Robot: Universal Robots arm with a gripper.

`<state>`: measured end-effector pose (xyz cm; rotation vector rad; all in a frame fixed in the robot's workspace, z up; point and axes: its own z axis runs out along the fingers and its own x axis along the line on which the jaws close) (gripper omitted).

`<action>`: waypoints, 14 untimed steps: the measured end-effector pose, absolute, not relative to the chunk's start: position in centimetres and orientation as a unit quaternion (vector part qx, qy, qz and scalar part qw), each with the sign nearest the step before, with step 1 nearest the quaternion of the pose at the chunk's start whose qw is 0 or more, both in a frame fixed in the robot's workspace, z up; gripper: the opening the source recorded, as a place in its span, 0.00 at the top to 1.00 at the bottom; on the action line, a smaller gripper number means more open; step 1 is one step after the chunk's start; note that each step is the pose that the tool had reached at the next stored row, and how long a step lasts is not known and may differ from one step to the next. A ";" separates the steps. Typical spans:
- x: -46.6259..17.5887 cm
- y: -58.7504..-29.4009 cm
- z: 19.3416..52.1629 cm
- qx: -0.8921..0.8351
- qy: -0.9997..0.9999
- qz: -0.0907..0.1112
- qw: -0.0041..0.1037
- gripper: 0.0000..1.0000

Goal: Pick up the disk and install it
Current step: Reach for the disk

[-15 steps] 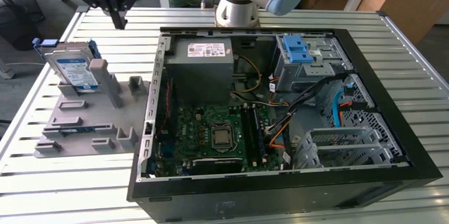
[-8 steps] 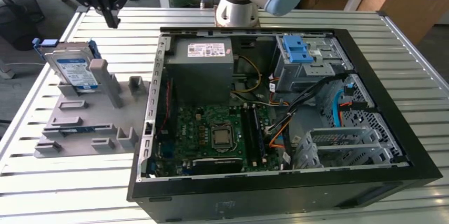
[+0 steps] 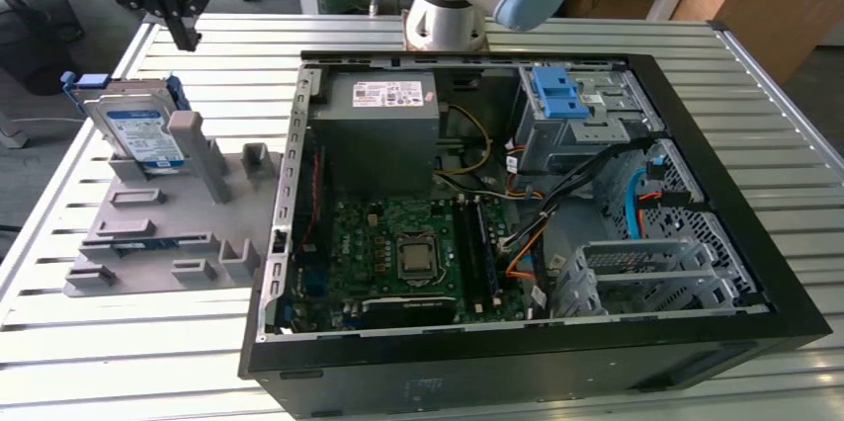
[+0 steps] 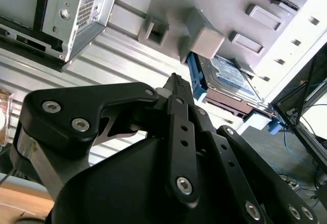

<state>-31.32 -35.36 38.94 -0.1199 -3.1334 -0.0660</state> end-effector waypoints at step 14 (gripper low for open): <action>-37.3 -35.0 38.5 -0.038 -0.999 -0.021 0.003 0.89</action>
